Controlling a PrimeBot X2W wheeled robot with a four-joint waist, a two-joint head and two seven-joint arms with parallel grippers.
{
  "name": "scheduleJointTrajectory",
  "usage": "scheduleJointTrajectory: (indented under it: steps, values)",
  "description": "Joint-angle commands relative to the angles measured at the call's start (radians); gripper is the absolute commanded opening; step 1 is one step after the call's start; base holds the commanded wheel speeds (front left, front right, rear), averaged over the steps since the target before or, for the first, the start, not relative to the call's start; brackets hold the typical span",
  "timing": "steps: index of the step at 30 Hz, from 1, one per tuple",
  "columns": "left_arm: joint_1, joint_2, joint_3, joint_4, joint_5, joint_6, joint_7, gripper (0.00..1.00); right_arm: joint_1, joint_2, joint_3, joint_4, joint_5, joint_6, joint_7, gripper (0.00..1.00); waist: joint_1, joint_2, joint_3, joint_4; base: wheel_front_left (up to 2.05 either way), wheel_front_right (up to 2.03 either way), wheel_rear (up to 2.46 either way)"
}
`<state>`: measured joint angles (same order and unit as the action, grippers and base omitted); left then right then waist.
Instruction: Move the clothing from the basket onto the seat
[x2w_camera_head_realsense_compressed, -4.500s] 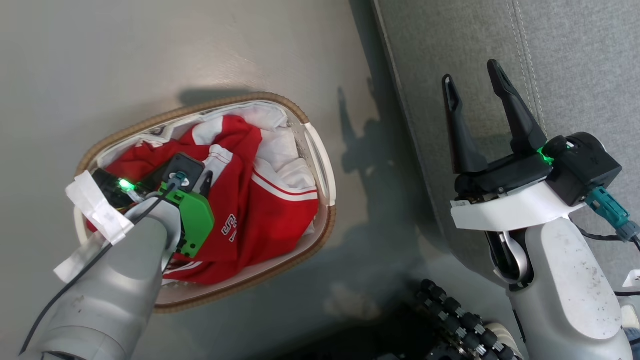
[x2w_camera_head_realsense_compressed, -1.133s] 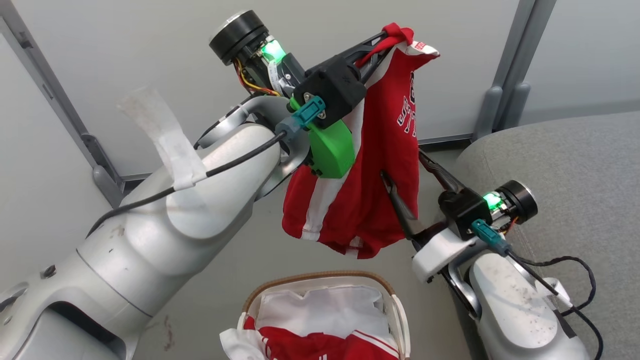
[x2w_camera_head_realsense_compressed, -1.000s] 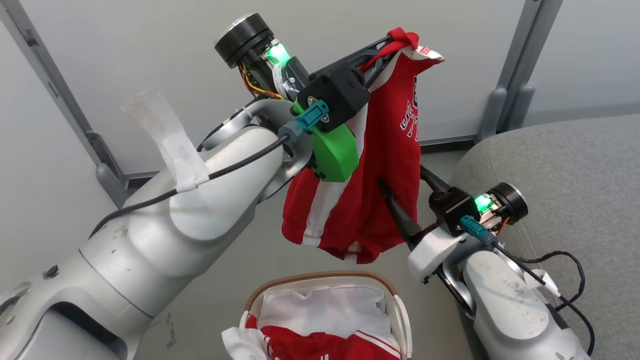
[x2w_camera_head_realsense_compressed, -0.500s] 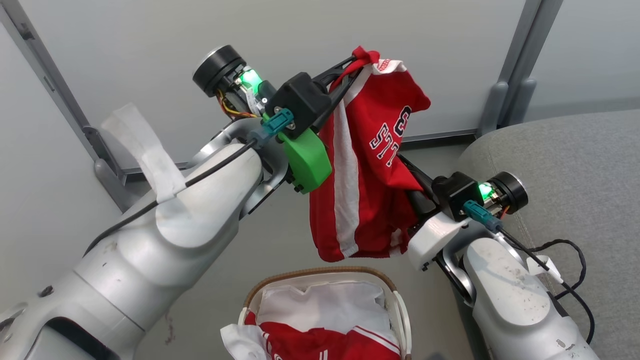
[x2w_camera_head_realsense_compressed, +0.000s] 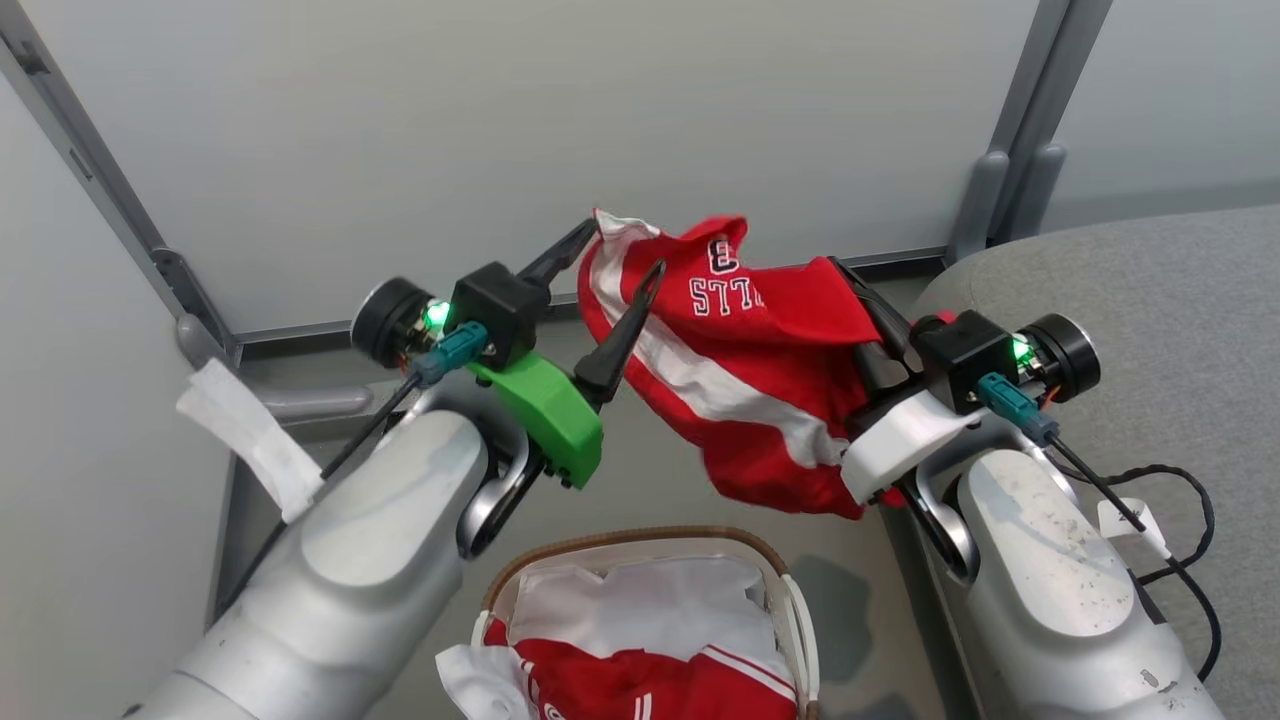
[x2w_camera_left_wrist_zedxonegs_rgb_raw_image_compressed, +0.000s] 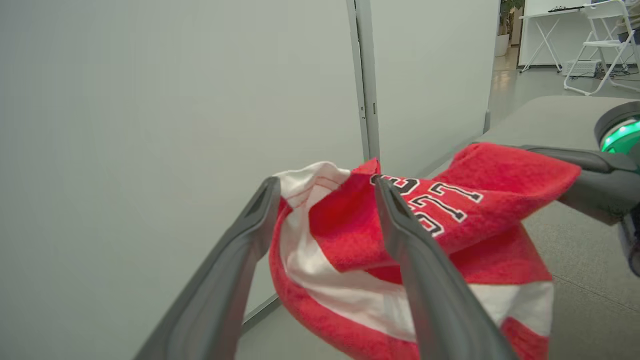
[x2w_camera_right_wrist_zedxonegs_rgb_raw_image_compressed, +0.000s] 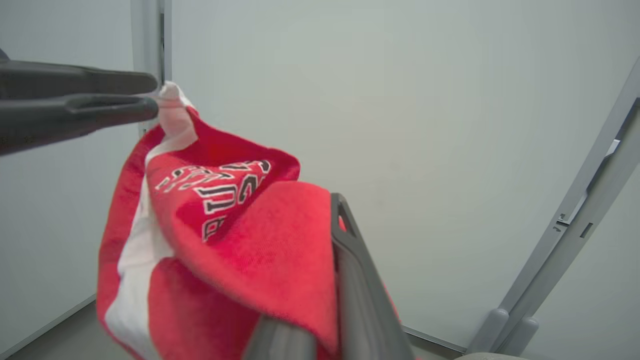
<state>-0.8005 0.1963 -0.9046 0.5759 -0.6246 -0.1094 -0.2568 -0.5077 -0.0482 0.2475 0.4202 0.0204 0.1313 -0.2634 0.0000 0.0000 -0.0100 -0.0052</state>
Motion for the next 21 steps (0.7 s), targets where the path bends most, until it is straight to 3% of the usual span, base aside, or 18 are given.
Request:
scheduleJointTrajectory:
  steps: [1, 21]
  values:
    - [0.036, -0.009, 0.013, 0.007, -0.014, -0.001, -0.007, 1.0, 0.0, -0.004, -0.007, -0.009, -0.004, -0.001, -0.002, 0.0, 0.0, 0.0, 0.002, 0.0, 0.0, 0.0, 0.0]
    - [0.383, -0.063, 0.266, -0.023, 0.102, -0.013, -0.009, 1.0, 0.018, -0.004, -0.078, -0.04, -0.033, -0.001, -0.002, 0.0, 0.0, 0.0, 0.03, -0.031, 0.0, 0.0, 0.0]
